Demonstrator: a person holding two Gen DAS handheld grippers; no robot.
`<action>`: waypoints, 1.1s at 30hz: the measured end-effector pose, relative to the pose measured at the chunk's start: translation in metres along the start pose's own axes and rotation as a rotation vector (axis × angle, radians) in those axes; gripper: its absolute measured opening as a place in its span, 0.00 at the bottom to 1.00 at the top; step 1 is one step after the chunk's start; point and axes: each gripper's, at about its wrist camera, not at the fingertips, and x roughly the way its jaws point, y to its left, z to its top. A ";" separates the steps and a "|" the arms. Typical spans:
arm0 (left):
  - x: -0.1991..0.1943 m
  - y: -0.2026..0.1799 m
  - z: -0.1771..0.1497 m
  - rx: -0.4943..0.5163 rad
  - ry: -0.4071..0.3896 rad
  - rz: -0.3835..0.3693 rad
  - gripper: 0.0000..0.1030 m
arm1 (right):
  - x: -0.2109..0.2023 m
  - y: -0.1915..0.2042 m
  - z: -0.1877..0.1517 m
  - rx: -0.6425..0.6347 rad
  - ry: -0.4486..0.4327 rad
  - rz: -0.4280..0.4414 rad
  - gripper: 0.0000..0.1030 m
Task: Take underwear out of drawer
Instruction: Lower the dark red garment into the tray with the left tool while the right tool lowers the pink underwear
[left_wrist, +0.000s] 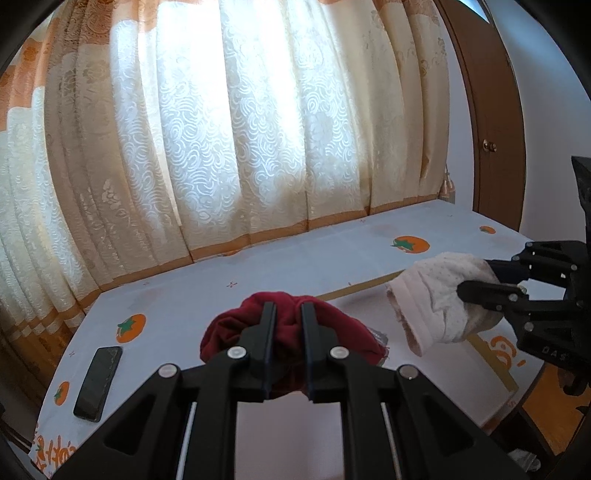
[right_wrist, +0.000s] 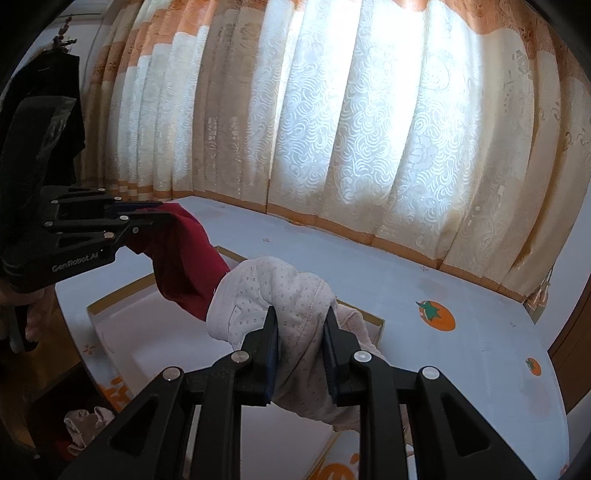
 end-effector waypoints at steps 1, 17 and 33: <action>0.003 0.001 0.002 -0.005 0.002 -0.004 0.10 | 0.004 -0.002 0.002 0.005 0.007 -0.001 0.22; 0.064 0.007 0.014 -0.086 0.055 -0.027 0.10 | 0.063 -0.040 0.009 0.111 0.105 0.005 0.22; 0.113 0.015 0.008 -0.114 0.175 -0.057 0.11 | 0.112 -0.051 0.007 0.149 0.188 0.007 0.23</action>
